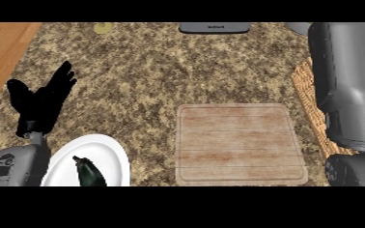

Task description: Pick the croissant from the cutting board and place it in the basket

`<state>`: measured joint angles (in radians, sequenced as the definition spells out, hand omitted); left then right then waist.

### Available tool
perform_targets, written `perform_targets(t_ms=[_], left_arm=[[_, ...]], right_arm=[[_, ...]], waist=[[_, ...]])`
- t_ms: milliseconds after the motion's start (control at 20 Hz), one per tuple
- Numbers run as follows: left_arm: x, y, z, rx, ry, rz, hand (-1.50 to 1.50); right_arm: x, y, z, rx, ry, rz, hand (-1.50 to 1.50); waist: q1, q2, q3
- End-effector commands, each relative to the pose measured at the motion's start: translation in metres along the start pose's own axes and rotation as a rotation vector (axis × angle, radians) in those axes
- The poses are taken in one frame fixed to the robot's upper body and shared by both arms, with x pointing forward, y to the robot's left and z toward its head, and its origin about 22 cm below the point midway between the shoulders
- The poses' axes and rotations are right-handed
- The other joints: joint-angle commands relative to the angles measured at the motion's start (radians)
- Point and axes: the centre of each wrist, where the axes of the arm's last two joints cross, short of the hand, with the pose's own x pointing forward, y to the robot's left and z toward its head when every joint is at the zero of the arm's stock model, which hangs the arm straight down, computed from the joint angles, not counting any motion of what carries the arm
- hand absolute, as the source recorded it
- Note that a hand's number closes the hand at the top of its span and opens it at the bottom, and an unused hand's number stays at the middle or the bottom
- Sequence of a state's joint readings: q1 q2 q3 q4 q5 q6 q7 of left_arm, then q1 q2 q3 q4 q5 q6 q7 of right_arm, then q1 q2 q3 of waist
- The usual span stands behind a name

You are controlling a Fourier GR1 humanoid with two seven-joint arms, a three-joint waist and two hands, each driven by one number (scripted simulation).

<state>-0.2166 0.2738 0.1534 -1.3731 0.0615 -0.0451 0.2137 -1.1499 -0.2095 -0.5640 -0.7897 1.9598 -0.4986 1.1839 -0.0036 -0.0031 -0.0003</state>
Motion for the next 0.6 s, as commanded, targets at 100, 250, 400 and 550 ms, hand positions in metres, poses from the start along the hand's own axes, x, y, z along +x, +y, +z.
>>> perform_targets(t_ms=[100, 250, 400, 550], left_arm=[[-0.009, 0.018, 0.015, 0.0, 0.003, 0.007, 0.0], [0.008, 0.008, 0.0, -0.003, -0.006, -0.001, 0.0], [0.004, 0.016, 0.003, -0.012, 0.008, 0.014, 0.0], [-0.002, 0.0, 0.004, -0.012, -0.002, 0.017, 0.0]], right_arm=[[-0.04, 0.012, 0.005, 0.019, 0.188, -0.024, 1.5], [-0.059, 0.022, -0.009, -0.021, 0.197, -0.053, 1.5], [-0.079, 0.012, 0.005, 0.006, 0.178, -0.044, 1.5], [-0.102, 0.022, -0.022, -0.136, 0.345, -0.063, -1.5]], waist=[[0.0, -0.006, 0.0], [0.007, 0.004, 0.001], [-0.009, -0.004, 0.0], [0.003, 0.003, 0.001]])
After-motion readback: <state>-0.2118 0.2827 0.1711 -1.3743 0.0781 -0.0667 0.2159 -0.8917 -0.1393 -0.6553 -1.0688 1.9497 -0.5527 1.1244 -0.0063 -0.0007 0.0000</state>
